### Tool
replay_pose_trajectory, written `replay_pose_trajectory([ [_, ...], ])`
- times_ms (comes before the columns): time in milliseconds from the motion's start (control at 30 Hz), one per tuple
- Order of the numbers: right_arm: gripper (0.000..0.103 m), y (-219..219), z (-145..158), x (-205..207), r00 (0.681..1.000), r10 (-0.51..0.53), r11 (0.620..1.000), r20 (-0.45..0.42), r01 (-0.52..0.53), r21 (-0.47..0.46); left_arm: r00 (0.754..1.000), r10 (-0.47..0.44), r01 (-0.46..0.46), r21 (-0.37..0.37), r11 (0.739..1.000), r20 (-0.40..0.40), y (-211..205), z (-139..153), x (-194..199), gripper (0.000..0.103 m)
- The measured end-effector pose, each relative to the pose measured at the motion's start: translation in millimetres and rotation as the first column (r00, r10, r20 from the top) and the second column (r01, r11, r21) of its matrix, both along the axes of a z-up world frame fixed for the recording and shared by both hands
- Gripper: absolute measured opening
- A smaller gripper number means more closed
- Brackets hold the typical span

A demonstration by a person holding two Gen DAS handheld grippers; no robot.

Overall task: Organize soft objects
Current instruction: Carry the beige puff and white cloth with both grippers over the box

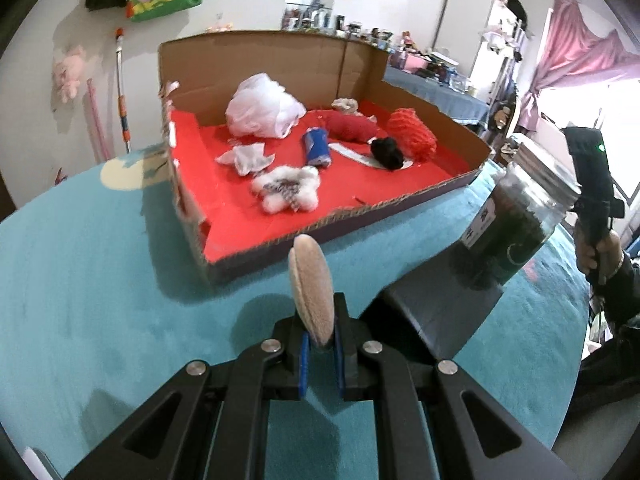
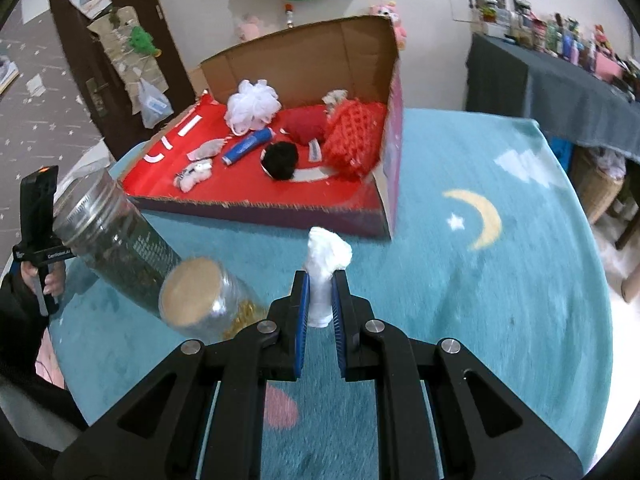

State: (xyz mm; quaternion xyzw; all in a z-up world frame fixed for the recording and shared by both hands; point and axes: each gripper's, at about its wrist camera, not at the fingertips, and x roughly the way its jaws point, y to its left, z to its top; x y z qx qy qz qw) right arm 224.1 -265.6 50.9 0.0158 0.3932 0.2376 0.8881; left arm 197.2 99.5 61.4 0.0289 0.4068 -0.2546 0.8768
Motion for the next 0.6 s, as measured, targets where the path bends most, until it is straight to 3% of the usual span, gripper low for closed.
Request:
replay_pose_trajectory([
  [333,0.011,10.0,10.3,17.9,0.996,0.093,0.994,-0.014,-0.093,0.049,0.997,-0.061,0.060,0.024,0.998,0.044,-8.4,24.8,13.5,0.010],
  [600,0.011,32.0,24.3,36.1,0.986,0.168,0.985,-0.014,-0.167,0.051,0.987,-0.146,0.144,0.040,0.989,0.065,-42.0,40.4,34.6,0.010],
])
